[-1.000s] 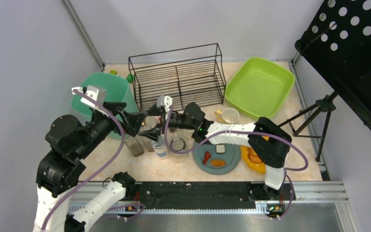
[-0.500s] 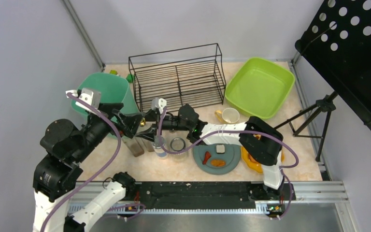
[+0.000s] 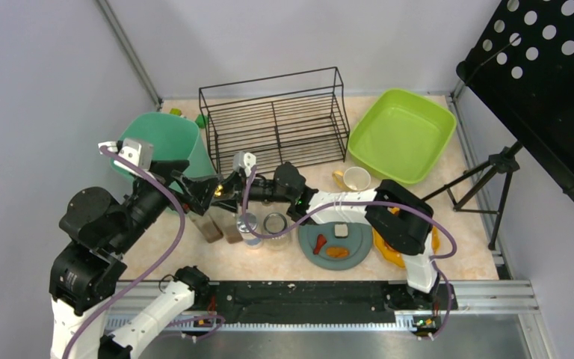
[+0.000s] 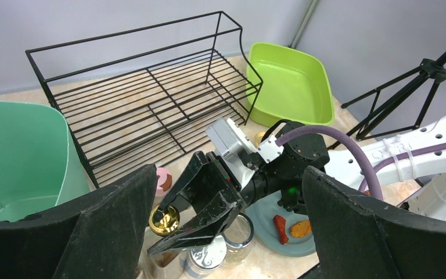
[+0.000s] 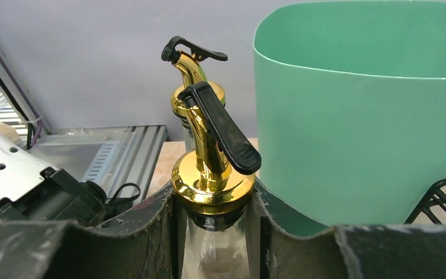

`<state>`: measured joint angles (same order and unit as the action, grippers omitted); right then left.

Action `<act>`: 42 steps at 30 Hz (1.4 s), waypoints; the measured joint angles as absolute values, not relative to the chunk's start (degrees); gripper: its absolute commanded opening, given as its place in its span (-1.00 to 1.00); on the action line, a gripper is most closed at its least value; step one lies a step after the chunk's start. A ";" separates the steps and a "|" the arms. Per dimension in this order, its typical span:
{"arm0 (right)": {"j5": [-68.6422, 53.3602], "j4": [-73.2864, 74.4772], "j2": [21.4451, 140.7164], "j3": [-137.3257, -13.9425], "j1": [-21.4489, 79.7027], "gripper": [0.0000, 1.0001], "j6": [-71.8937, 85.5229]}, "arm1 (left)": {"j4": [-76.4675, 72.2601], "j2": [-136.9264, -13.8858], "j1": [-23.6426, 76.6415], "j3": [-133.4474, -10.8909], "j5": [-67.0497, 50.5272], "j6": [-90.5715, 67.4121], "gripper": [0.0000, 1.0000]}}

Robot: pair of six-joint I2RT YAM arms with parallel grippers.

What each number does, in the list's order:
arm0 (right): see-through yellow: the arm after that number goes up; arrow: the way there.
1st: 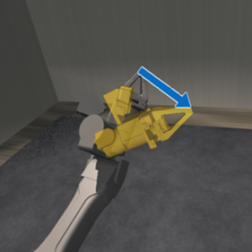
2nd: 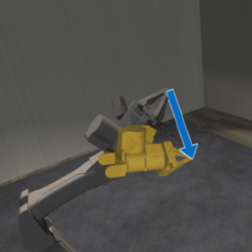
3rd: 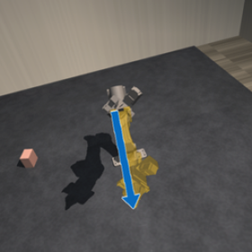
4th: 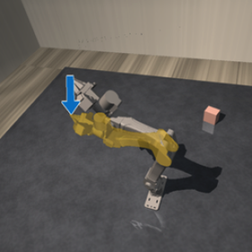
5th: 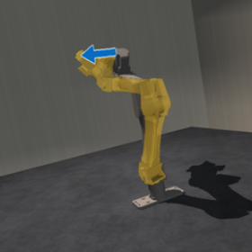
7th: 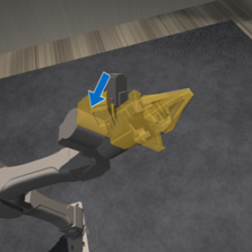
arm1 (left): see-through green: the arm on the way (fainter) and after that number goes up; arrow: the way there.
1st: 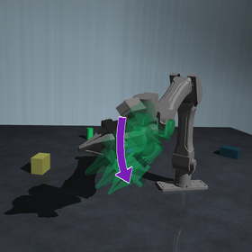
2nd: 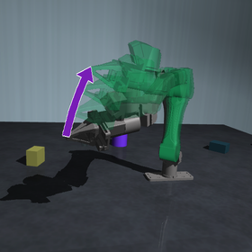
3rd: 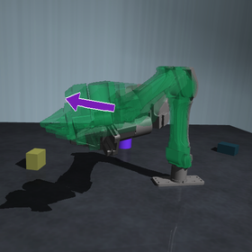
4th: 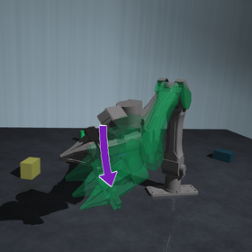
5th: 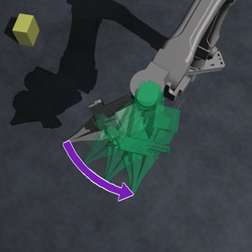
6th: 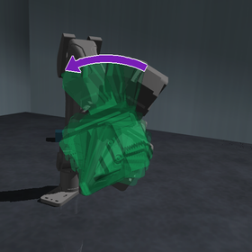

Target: Clear the kitchen counter

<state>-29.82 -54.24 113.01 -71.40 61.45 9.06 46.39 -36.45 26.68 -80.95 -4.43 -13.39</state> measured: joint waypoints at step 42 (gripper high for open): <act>-18.94 -35.31 108.44 -84.14 56.73 -1.00 4.60 | 43.81 -35.24 26.68 -84.31 -2.76 -13.85 0.98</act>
